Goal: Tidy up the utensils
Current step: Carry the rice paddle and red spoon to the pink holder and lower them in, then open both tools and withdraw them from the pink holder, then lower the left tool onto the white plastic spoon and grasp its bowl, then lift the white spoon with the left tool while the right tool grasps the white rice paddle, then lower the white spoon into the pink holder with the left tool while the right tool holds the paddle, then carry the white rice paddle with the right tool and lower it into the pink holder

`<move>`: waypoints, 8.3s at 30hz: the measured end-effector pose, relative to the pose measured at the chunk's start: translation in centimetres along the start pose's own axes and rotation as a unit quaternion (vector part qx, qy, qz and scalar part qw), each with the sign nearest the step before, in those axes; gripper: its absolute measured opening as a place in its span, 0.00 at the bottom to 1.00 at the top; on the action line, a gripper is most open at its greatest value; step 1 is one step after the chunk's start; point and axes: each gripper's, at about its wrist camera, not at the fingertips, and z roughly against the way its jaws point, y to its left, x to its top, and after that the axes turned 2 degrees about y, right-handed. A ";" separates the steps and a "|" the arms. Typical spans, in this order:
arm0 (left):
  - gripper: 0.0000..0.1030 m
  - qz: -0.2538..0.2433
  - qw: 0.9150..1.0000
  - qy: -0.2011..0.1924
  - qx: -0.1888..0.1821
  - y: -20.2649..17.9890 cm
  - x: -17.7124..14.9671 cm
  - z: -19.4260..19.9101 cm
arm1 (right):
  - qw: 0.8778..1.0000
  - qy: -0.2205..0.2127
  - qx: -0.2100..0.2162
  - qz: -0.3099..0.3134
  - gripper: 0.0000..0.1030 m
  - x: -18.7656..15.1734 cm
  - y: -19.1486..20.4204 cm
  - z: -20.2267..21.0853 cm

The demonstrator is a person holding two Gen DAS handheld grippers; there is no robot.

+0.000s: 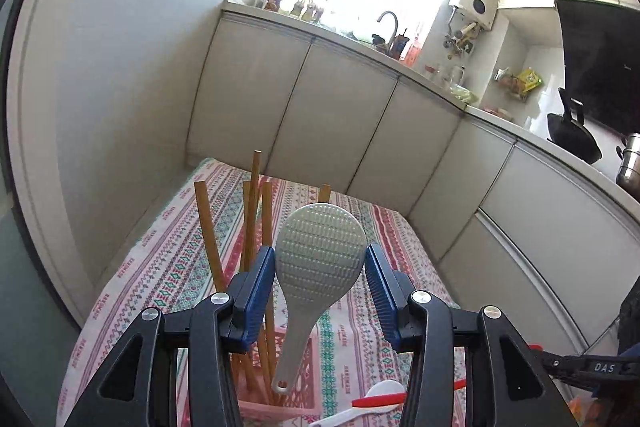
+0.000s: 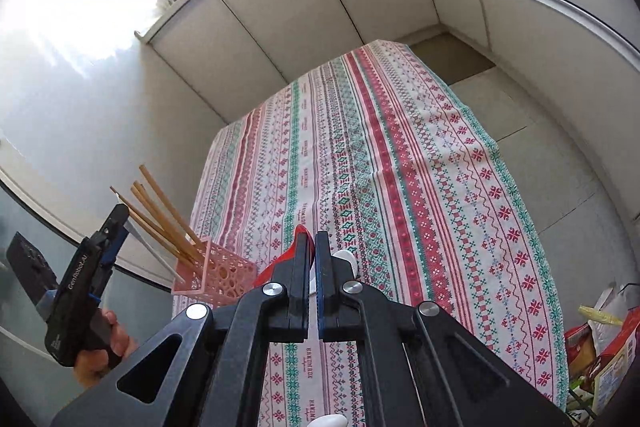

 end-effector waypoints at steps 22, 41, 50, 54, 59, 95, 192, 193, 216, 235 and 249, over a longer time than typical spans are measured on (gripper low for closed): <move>0.58 0.006 0.997 0.068 0.024 -0.3 -1.9 -2.4 | 1.000 -0.006 -0.007 0.014 0.02 0.5 -0.1 0.4; 0.84 0.018 0.972 0.201 0.125 5.2 -1.0 4.1 | 0.986 -0.046 -0.023 0.159 0.02 0.4 10.8 3.9; 0.84 0.041 0.959 0.234 0.154 9.0 -1.7 4.3 | 0.962 0.023 -0.079 0.262 0.02 -0.4 19.2 -1.4; 0.84 0.045 0.957 0.244 0.151 9.4 -1.7 4.1 | 0.945 0.071 -0.108 0.301 0.02 -1.0 22.0 -4.3; 0.84 0.047 0.955 0.252 0.148 9.6 -1.8 3.8 | 0.925 0.109 -0.147 0.333 0.02 -1.5 24.5 -7.3; 0.84 -0.069 0.931 0.347 0.095 3.4 -6.5 2.9 | 0.968 0.146 -0.084 0.186 0.51 -4.5 11.5 -1.1; 0.34 -0.069 0.990 0.106 -0.057 -4.7 -2.7 1.3 | 0.976 0.214 0.017 -0.030 0.06 -2.2 -4.6 -18.7; 0.34 -0.060 0.992 0.094 -0.057 -4.3 -2.3 1.6 | 0.977 0.210 0.016 -0.024 0.05 -2.1 -4.2 -18.4; 0.34 0.025 0.996 -0.082 0.032 0.1 0.5 0.1 | 0.995 0.079 -0.014 0.063 0.03 -0.5 1.9 -5.4; 0.51 -0.032 0.998 0.009 0.053 -0.8 -2.2 -0.8 | 0.996 0.065 -0.012 0.058 0.03 -0.2 1.9 -4.3; 0.77 0.014 0.990 0.096 0.107 1.2 -1.6 3.4 | 0.997 0.021 0.008 0.077 0.03 0.0 4.5 -1.4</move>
